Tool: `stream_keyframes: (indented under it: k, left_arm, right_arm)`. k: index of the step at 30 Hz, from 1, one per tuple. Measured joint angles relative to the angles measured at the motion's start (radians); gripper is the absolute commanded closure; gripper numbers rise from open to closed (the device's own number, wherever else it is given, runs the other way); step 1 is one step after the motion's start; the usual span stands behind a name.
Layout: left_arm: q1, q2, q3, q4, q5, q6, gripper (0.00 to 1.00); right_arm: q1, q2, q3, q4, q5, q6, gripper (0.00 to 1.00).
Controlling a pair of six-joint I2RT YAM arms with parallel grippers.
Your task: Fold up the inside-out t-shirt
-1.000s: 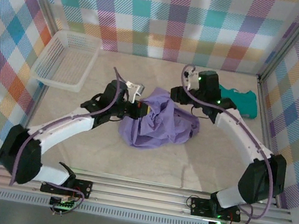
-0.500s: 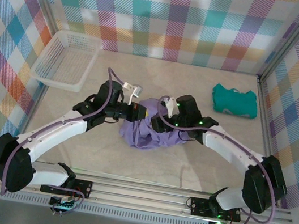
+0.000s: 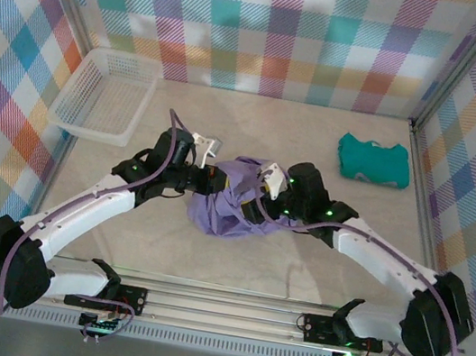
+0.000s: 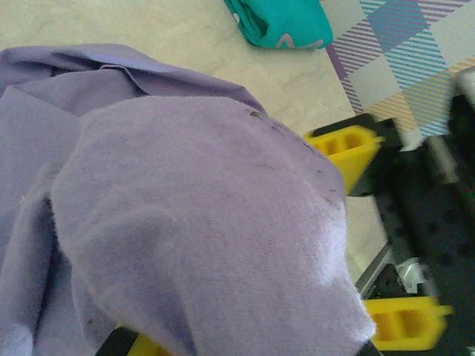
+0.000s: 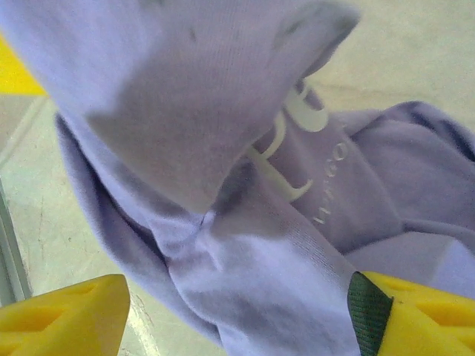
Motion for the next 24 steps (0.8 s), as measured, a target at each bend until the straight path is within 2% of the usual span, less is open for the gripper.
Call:
stream_keyframes:
  k: [2,4,6,9,14,16,19,22,24]
  left_arm:
    - [0.0,0.0,0.003,-0.005,0.004,0.0,1.0]
    - [0.0,-0.001,0.005,-0.013,0.008,0.003,1.0]
    - [0.0,-0.002,0.005,-0.026,0.003,0.008,1.0]
    - [0.0,-0.01,0.005,-0.051,-0.045,0.022,1.0]
    - [0.0,-0.03,0.003,-0.085,-0.24,0.049,1.0]
    - [0.0,-0.03,-0.004,-0.085,-0.307,0.06,0.95]
    - [-0.001,-0.03,-0.02,-0.091,-0.402,0.083,0.68]
    - [-0.018,-0.031,-0.027,-0.121,-0.512,0.079,0.53]
    - [-0.04,-0.048,-0.035,-0.15,-0.583,0.069,0.47]
  right_arm:
    - [0.002,0.06,0.001,0.034,-0.013,-0.007,0.3]
    - [0.002,0.124,0.013,0.051,-0.019,-0.018,0.58]
    - [-0.003,0.174,0.034,0.063,-0.032,-0.012,0.8]
    - [-0.046,0.167,0.041,0.07,-0.118,0.001,0.96]
    - [-0.171,0.083,0.04,0.099,-0.392,0.051,1.0]
    - [-0.184,0.073,0.041,0.12,-0.494,0.077,1.0]
    - [-0.184,0.083,0.041,0.158,-0.636,0.141,1.0]
    - [-0.184,0.102,0.048,0.177,-0.712,0.193,1.0]
    - [-0.184,0.123,0.066,0.174,-0.732,0.217,1.0]
